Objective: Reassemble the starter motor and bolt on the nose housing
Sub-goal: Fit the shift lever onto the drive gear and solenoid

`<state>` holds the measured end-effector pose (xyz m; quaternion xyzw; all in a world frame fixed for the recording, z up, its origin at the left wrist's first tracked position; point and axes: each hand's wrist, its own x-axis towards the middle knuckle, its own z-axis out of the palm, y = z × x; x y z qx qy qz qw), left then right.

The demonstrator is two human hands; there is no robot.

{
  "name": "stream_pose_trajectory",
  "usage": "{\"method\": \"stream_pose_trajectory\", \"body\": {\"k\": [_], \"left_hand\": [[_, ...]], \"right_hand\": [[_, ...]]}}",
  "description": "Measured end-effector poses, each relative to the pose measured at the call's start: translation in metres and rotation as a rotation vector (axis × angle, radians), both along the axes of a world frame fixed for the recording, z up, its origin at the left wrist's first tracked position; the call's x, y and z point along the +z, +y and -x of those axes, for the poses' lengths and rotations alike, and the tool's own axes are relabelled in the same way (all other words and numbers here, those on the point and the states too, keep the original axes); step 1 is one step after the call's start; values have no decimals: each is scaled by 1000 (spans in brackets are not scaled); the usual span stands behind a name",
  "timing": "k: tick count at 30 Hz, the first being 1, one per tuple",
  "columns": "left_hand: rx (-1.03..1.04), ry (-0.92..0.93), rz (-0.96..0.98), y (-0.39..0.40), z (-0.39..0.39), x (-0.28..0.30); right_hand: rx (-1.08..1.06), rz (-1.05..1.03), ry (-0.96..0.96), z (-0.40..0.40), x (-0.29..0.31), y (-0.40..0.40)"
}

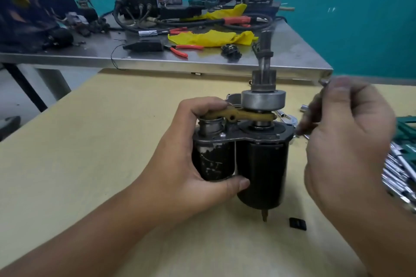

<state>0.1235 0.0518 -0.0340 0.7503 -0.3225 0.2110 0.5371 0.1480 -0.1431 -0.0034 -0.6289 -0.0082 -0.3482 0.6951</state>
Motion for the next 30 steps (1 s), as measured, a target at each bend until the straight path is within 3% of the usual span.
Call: {"method": "stream_pose_trajectory", "body": {"k": [3, 5, 7, 19, 25, 30], "left_hand": [[10, 23, 43, -1, -1, 0], [27, 21, 44, -2, -2, 1], [58, 13, 39, -4, -1, 1], [140, 116, 64, -13, 8, 2], [200, 63, -4, -13, 12, 7], [182, -28, 5, -13, 16, 6]], "right_hand": [[-40, 431, -293, 12, 2, -5], [-45, 749, -380, 19, 8, -4], [-57, 895, -390, 23, 12, 1], [-75, 1052, -241, 23, 22, 16], [47, 1137, -190, 19, 40, 14], [41, 914, -127, 24, 37, 8]]}}
